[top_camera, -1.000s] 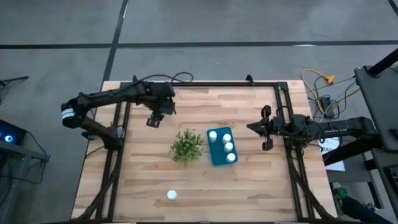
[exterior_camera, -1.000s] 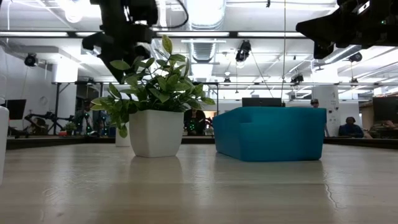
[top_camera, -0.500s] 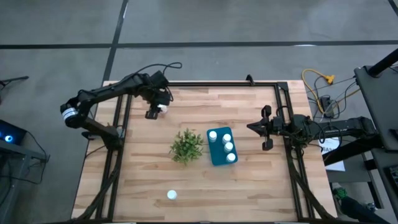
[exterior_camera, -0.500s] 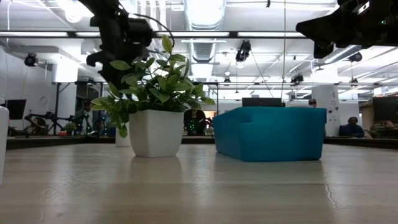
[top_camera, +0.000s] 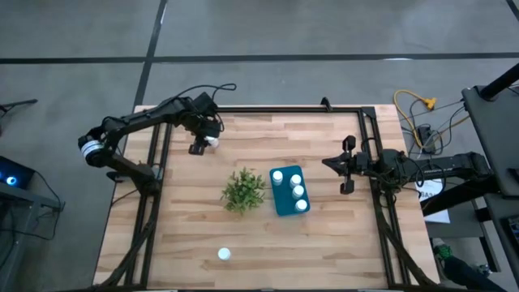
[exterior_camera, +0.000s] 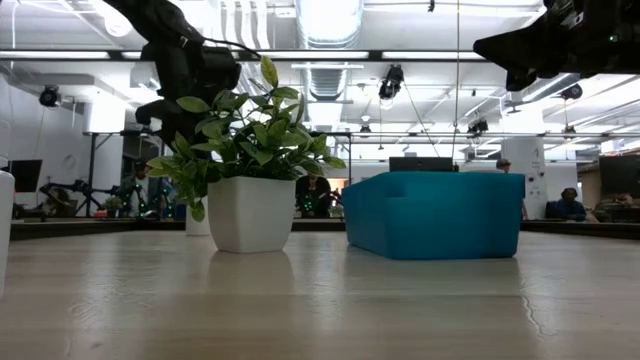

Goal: Pick and place pill bottles into a basket
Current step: Put the white medicine bottle into the blue bin

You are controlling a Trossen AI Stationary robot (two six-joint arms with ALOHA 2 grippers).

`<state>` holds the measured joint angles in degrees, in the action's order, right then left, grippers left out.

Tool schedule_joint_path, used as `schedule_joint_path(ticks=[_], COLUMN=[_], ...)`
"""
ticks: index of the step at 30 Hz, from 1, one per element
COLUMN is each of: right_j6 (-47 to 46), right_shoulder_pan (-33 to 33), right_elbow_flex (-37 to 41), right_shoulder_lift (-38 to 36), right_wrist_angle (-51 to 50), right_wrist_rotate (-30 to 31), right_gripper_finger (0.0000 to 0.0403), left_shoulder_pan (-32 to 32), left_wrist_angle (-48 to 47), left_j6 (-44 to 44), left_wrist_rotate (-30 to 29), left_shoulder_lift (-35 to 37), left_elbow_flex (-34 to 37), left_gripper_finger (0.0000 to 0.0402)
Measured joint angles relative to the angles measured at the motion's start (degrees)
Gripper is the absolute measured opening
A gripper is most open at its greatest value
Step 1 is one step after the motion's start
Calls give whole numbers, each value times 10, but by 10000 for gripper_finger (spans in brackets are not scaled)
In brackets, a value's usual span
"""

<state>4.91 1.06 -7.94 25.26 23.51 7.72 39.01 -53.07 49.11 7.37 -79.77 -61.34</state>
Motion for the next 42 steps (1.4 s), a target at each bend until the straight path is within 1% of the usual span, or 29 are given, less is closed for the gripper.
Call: schedule_joint_path(ticks=[15,27,33,39,42], right_j6=[-15,-15,-18,-18,-17], right_shoulder_pan=[0,1,0,0,0], right_elbow_flex=[0,0,0,0,0], right_shoulder_lift=[0,0,0,0,0], right_wrist_angle=[-1,-1,-1,-1,-1], right_wrist_rotate=[-1,-2,-2,-2,-2], right_gripper_finger=[8,8,8,8,8], left_shoulder_pan=[6,57,67,67,67], left_wrist_angle=[26,47,63,83,91], left_j6=[14,24,24,27,25], left_wrist_rotate=[1,-3,-4,-23,-49], left_shoulder_lift=[0,-1,-1,-1,-1], left_elbow_flex=[0,0,20,29,29], left_gripper_finger=[178,178,178,178,178])
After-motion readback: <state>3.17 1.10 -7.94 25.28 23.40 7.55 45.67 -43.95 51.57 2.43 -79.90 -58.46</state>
